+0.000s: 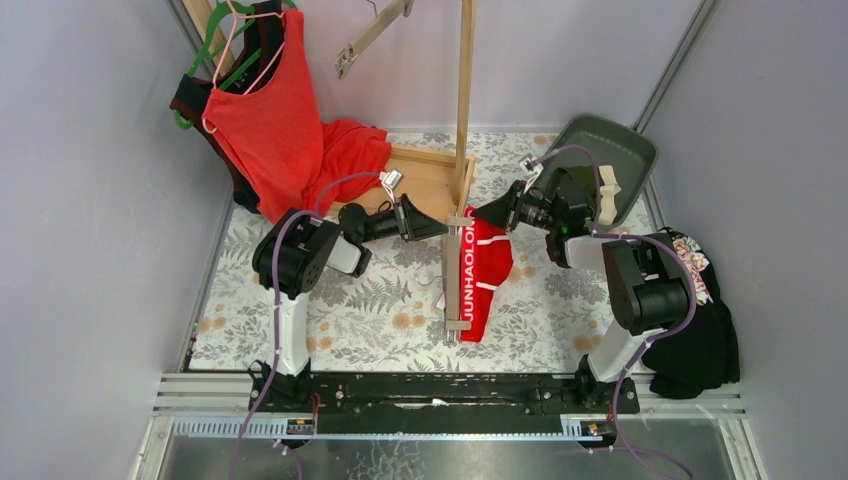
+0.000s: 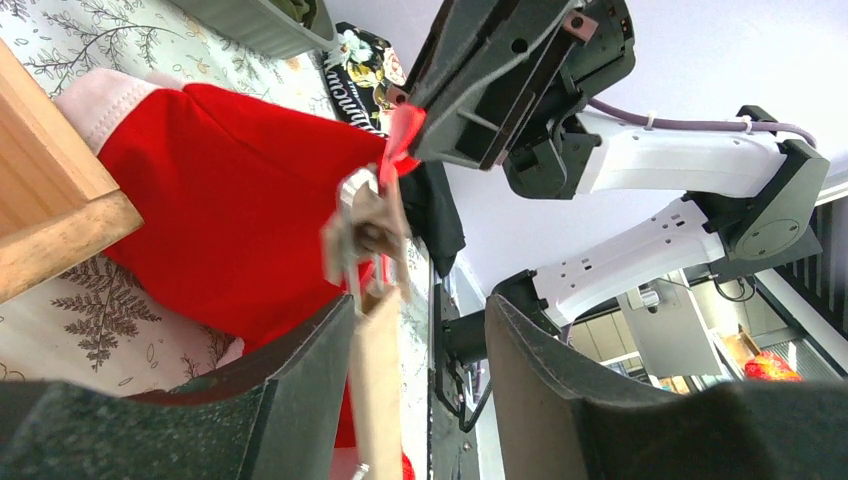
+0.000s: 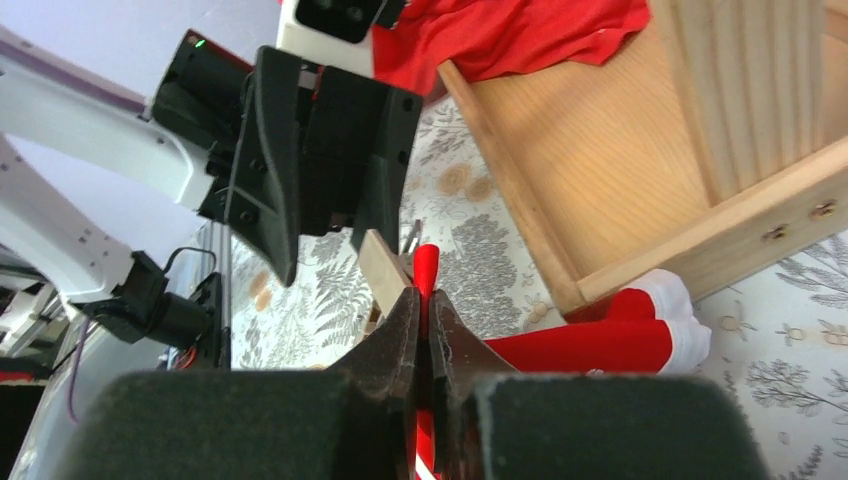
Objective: Clip the underwear to the hanger
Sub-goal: Clamp the underwear onto the hanger, then pick up the hanger at the center of the board.
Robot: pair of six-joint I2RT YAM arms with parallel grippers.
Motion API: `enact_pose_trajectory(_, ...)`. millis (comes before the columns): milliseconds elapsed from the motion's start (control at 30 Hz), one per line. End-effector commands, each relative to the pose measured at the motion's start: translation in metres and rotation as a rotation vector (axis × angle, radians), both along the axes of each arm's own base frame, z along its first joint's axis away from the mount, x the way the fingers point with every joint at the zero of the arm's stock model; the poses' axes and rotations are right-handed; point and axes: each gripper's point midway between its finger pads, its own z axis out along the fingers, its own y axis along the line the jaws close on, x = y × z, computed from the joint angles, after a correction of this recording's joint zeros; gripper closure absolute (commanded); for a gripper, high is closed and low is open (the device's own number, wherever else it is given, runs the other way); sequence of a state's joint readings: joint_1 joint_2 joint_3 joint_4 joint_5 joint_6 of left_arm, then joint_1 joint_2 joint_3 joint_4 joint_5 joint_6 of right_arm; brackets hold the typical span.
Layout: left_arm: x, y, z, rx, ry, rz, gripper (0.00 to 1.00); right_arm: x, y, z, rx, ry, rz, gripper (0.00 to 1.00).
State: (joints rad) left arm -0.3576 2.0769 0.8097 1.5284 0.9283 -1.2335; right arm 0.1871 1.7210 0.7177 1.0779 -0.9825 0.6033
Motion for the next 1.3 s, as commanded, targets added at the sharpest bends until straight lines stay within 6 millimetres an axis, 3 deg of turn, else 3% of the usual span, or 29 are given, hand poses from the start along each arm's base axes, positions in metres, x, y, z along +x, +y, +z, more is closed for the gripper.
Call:
enact_pose_trajectory(0,-0.003,0.005,0.011,-0.028,-0.055,0.012,0.5,0.036,-0.009,0.011,-0.049,-0.019,-0.132,0.84)
enact_pose_trajectory(133,0.005,0.014,0.007,-0.031,-0.017,0.052,0.5,0.061,-0.028,0.0,-0.163,0.033,-0.296,0.8)
enact_pose_trajectory(300,0.012,0.027,0.007,-0.034,0.0,0.115,0.49,0.077,-0.044,-0.012,-0.264,0.075,-0.404,0.74)
enact_pose_trajectory(400,0.015,0.035,0.009,-0.037,0.011,0.153,0.49,0.082,-0.057,-0.004,-0.292,0.064,-0.486,0.51)
enact_pose_trajectory(467,0.016,0.04,0.013,-0.038,0.008,0.176,0.47,0.081,-0.062,-0.002,-0.308,0.055,-0.508,0.49)
enact_pose_trajectory(533,0.017,0.044,0.015,-0.026,0.009,0.207,0.47,0.074,-0.059,0.001,-0.317,0.071,-0.487,0.54)
enact_pose_trajectory(567,0.018,0.047,0.02,-0.019,0.002,0.226,0.47,0.065,-0.056,-0.003,-0.336,0.109,-0.466,0.64)
enact_pose_trajectory(633,0.021,0.049,0.021,0.015,0.002,0.259,0.41,0.047,-0.041,-0.01,-0.374,0.162,-0.413,0.67)
enact_pose_trajectory(767,0.024,0.053,0.024,0.07,-0.002,0.307,0.36,0.004,-0.006,-0.03,-0.48,0.215,-0.352,0.57)
enact_pose_trajectory(867,0.023,0.055,0.026,0.088,0.006,0.327,0.31,-0.025,0.016,-0.042,-0.442,0.295,-0.299,0.54)
enact_pose_trajectory(1033,0.02,0.058,0.027,0.095,0.025,0.34,0.24,-0.039,0.021,-0.063,-0.448,0.388,-0.323,0.46)
enact_pose_trajectory(1267,0.018,0.06,0.032,0.11,0.015,0.355,0.24,-0.057,0.032,-0.084,-0.499,0.439,-0.305,0.45)
